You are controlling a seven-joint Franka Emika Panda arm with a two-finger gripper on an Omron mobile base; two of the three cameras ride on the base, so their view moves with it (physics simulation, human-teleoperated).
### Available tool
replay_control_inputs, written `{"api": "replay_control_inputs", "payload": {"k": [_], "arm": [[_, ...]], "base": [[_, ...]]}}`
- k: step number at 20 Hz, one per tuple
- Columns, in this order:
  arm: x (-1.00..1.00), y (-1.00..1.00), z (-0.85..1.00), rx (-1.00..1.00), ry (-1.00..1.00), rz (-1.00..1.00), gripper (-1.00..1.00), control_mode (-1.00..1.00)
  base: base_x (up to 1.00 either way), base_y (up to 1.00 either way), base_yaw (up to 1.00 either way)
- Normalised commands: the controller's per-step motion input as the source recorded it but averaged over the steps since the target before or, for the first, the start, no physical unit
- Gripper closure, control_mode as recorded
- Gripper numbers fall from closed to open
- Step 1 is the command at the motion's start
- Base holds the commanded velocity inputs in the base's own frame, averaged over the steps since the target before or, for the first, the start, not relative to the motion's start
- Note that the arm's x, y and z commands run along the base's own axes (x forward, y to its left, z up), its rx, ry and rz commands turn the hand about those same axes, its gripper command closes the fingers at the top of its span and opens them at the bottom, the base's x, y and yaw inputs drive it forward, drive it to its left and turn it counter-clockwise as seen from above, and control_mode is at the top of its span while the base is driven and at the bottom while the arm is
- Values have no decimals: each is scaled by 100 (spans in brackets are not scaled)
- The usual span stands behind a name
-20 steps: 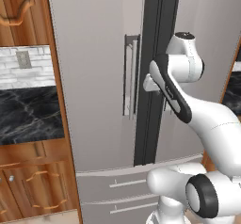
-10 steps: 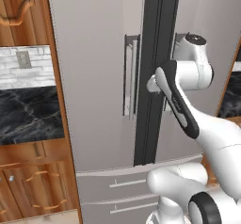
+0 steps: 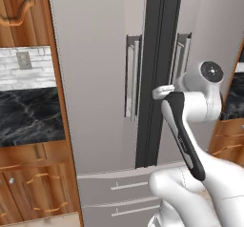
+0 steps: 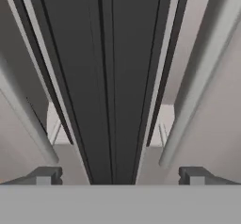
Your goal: Gather the bell peppers from the fridge and place them on a tray on the dining counter. Then gather the fish and chicken drumstick from the fridge and place them on the other tray.
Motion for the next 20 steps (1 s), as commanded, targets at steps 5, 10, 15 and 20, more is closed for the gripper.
{"api": "replay_control_inputs", "payload": {"k": [5,10,15,20], "arm": [[-17,-14,0,0,-14,-4,-100,-100],[-15,-4,0,0,-5,-3,-100,-100],[-4,0,0,0,0,0,-100,100],[0,0,0,0,0,0,-100,100]], "base": [[0,0,0],[0,0,0],[-21,0,0],[-36,0,0]]}}
